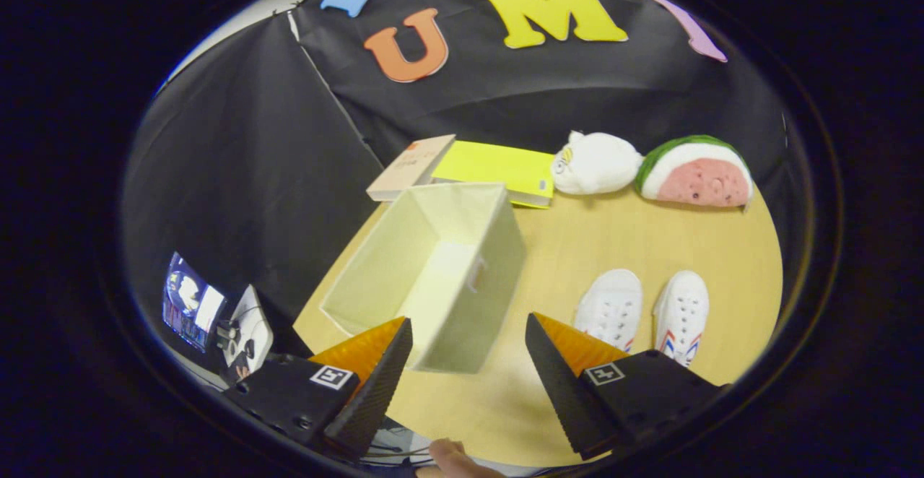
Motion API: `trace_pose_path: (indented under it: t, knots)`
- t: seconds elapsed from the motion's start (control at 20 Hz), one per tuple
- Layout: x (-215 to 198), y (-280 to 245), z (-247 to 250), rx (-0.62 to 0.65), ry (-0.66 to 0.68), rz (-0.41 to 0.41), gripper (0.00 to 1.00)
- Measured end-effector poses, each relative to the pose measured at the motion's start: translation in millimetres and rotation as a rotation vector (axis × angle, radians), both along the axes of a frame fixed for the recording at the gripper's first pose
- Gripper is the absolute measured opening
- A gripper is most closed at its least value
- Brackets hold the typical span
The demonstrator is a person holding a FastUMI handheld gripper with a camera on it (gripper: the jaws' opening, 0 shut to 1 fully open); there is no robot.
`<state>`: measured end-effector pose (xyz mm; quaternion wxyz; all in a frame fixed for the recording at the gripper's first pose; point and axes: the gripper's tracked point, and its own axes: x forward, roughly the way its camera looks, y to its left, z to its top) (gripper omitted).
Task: Open the storage box then place both shoes into the box .Put the left shoe in first, then the right shoe, with the right side of both shoes facing outward in a uniform manner.
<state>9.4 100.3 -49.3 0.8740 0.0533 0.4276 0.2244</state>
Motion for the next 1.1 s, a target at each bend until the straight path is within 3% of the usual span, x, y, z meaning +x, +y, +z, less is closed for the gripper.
trace_pose_path:
  t: [0.2,0.35,0.5,0.7,0.8,0.9,0.95,1.1]
  knots:
    - [17,-65,-54,-0.152,0.073,-0.099,1.0]
    - [23,-98,-89,-0.197,0.156,-0.161,1.0]
    - [28,-116,-118,-0.245,0.248,-0.168,0.98]
    - [35,-120,-136,-0.274,0.288,-0.153,0.74]
    - [37,-115,-145,-0.272,0.308,-0.146,0.55]
    - [47,-105,-152,-0.232,0.29,-0.126,0.44]
    - [45,-104,-152,-0.216,0.303,-0.136,0.31]
    - [46,-102,-150,-0.11,0.332,-0.181,0.15]
